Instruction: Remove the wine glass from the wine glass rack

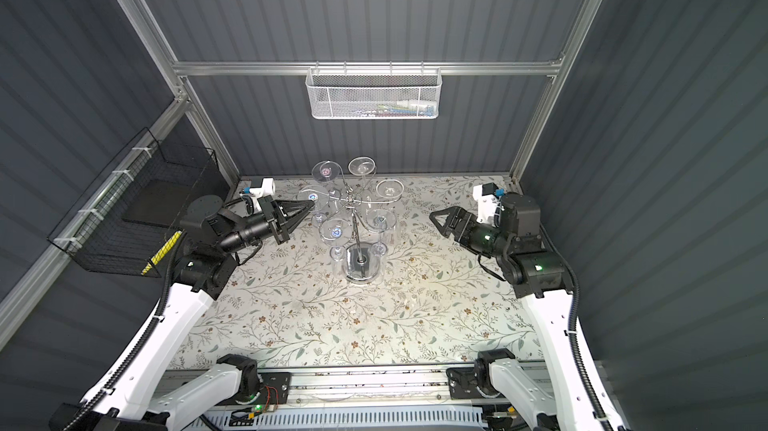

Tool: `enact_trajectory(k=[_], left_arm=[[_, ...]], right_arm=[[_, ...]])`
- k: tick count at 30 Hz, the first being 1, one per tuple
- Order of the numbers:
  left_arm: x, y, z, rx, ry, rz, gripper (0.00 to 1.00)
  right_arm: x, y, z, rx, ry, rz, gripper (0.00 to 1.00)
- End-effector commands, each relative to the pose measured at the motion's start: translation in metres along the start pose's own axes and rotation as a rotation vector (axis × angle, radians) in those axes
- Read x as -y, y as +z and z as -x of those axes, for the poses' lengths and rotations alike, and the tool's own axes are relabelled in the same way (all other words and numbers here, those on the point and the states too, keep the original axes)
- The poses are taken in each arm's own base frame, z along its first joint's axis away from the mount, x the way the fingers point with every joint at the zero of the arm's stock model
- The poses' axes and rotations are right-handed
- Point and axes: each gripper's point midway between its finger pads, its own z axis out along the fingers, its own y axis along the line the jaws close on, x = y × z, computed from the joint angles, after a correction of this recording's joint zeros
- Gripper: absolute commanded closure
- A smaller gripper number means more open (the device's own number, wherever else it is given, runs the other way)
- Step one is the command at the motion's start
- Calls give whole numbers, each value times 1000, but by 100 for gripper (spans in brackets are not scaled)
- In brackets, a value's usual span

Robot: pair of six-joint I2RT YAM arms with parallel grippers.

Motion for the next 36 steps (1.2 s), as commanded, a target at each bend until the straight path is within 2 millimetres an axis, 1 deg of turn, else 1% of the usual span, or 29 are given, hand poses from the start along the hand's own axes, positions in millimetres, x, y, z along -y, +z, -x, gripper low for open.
enact_trajectory(k=[1,8,13,17,23,25,27,32,36], left_arm=[[8,-13,-11,16,25,-8,100],[9,-39,-22,82,62,50,100],[8,-55,-22,152,104,115,100],[16,-63,-21,175,161,145,100],[41,-71,-14,198,335,212,100],[52,-75,-9,208,410,248,100],[69,-79,-7,216,478,254,100],[91,-79,-3,217,591,241,100],[109,-73,-4,187,690,201,100]], right_arm=[[-14,-12,4,22,-45,24,9],[-17,-17,0,13,-55,32,9],[-24,-21,1,16,-59,51,9],[-30,-24,2,19,-66,62,10],[-45,-34,9,32,-97,85,10],[-52,-37,13,40,-109,96,10],[-59,-41,15,43,-114,115,10],[-75,-46,20,43,-134,154,10],[-88,-50,24,42,-154,188,11]])
